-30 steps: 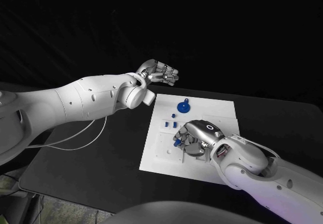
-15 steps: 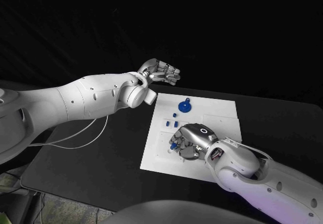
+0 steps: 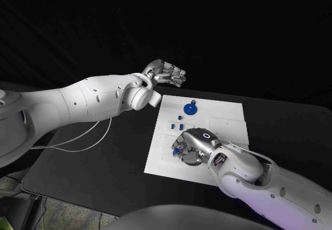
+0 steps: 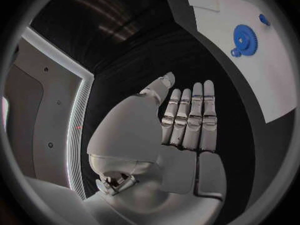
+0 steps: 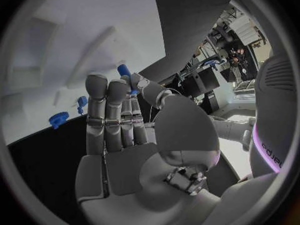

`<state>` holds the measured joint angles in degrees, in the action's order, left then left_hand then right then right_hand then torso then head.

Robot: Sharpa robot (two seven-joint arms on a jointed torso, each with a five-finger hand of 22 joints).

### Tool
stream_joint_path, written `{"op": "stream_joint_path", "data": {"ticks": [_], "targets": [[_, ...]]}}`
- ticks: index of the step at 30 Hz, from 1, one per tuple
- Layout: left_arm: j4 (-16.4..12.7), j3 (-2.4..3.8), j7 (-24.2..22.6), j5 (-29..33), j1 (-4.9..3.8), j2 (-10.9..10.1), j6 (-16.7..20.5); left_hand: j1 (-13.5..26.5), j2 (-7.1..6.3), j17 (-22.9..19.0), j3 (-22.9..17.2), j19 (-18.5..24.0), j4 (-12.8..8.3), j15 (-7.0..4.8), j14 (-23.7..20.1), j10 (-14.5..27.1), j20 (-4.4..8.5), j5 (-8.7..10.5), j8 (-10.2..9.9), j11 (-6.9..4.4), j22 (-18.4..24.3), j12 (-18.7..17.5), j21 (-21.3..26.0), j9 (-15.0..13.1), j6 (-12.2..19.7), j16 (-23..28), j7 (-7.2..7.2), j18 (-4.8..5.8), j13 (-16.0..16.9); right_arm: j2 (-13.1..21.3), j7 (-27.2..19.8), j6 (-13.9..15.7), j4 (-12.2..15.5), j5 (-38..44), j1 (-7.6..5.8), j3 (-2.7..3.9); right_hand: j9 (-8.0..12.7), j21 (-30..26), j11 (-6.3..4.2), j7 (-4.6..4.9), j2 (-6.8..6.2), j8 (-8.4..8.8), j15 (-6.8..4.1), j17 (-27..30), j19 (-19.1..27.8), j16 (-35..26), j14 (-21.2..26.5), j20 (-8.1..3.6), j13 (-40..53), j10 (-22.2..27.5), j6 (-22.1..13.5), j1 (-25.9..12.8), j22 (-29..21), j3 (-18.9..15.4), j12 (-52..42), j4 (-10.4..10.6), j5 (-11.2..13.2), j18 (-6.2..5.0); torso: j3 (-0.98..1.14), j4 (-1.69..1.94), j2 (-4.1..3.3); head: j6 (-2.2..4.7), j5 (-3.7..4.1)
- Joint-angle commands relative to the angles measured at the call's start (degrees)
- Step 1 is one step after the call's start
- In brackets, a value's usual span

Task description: Assemble the parts on the task board

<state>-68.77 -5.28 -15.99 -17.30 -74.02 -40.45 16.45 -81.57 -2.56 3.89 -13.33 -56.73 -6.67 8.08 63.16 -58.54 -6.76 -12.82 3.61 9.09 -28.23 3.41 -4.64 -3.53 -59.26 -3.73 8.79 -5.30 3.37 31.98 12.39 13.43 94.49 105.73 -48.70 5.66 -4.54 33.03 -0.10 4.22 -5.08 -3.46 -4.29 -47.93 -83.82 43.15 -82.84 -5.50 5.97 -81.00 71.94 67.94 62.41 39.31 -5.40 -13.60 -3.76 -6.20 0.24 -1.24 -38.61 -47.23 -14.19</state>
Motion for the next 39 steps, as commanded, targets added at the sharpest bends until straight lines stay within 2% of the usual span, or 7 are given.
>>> {"op": "stream_joint_path", "data": {"ticks": [1, 10, 22, 32, 39], "targets": [[-0.11, 0.04, -0.35, 0.27, -0.05, 0.14, -0.80, 0.18, -0.15, -0.06, -0.18, -0.26, 0.19, -0.24, -0.20, -0.11, 0.12, 0.06, 0.09, -0.01, -0.07, 0.13, 0.30, -0.06, 0.24, 0.17, 0.01, -0.85, -0.06, -0.17, -0.77, 0.03, -0.14, 0.62, 0.11, -0.08, -0.99, -0.27, 0.00, -0.28, 0.43, -0.23, -0.31, -0.05, -2.59, -0.31, -0.02, -0.41, -0.05, -0.42, 0.78, -0.05, 0.03, 0.14, 0.31, -0.05, 0.05, -0.71, 0.02, 0.00, -0.01, -0.01, -0.05], [-0.08, 0.03, -0.33, 0.27, -0.05, 0.15, -0.83, 0.18, -0.15, -0.06, -0.18, -0.26, 0.19, -0.24, -0.20, -0.11, 0.12, 0.06, 0.09, -0.01, -0.07, 0.13, 0.30, -0.06, 0.24, 0.17, 0.01, -0.85, -0.06, -0.42, -0.87, -0.37, -0.85, 0.49, 0.22, -0.33, -0.99, -0.33, 0.00, -0.27, 0.53, -0.23, -0.31, -0.03, -2.61, -0.36, -0.05, -0.40, -0.05, -0.44, 0.74, -0.08, 0.01, 0.08, 0.34, -0.09, 0.07, -0.72, 0.05, -0.05, 0.00, -0.23, -0.37], [-0.05, 0.02, -0.32, 0.27, -0.05, 0.15, -0.81, 0.31, -0.10, -0.06, -0.18, -0.13, 0.08, -0.22, -0.25, -0.05, 0.10, 0.09, 0.09, 0.01, -0.68, 0.13, 0.40, -0.06, 0.32, 0.17, 0.03, -0.88, -0.06, -0.38, -0.76, -0.96, -1.45, 0.46, 0.31, -0.65, -0.99, -0.47, 0.01, -0.26, 0.58, -0.22, -0.30, -0.03, -2.57, -0.42, 0.02, -0.40, -0.05, -0.41, 0.72, -0.10, -0.04, 0.01, 0.37, -0.16, 0.05, -0.72, 0.04, -0.06, 0.01, -0.32, -0.40], [-0.04, 0.02, -0.29, 0.27, -0.05, 0.15, -0.79, 0.31, -0.10, -0.06, -0.18, -0.13, 0.08, -0.22, -0.25, -0.05, 0.10, 0.09, 0.09, 0.01, -0.68, 0.13, 0.40, -0.06, 0.32, 0.17, 0.03, -0.88, -0.06, -0.71, -0.24, -2.27, -2.15, 0.64, 0.32, -1.40, -0.99, -0.63, 0.03, -0.25, 0.70, -0.23, -0.30, -0.05, -2.55, -0.45, 0.06, -0.40, -0.05, -0.37, 0.68, -0.11, -0.07, -0.10, 0.39, -0.29, 0.11, -0.71, 0.03, -0.01, -0.01, -0.41, -0.42], [-0.01, 0.01, -0.23, 0.27, -0.05, 0.09, -0.77, 0.31, -0.10, -0.06, -0.18, -0.13, 0.08, -0.22, -0.25, -0.05, 0.10, 0.09, 0.09, 0.01, -0.68, 0.13, 0.40, -0.06, 0.32, 0.17, 0.03, -0.88, -0.06, -0.64, 0.13, -2.64, -2.47, 0.83, 0.32, -1.59, -0.98, -0.89, 0.04, -0.24, 0.79, -0.23, -0.29, -0.05, -2.50, -0.49, 0.16, -0.39, -0.05, -0.35, 0.65, -0.11, -0.15, -0.18, 0.40, -0.35, 0.21, -0.72, 0.00, -0.02, 0.00, -0.49, -0.38]]}}
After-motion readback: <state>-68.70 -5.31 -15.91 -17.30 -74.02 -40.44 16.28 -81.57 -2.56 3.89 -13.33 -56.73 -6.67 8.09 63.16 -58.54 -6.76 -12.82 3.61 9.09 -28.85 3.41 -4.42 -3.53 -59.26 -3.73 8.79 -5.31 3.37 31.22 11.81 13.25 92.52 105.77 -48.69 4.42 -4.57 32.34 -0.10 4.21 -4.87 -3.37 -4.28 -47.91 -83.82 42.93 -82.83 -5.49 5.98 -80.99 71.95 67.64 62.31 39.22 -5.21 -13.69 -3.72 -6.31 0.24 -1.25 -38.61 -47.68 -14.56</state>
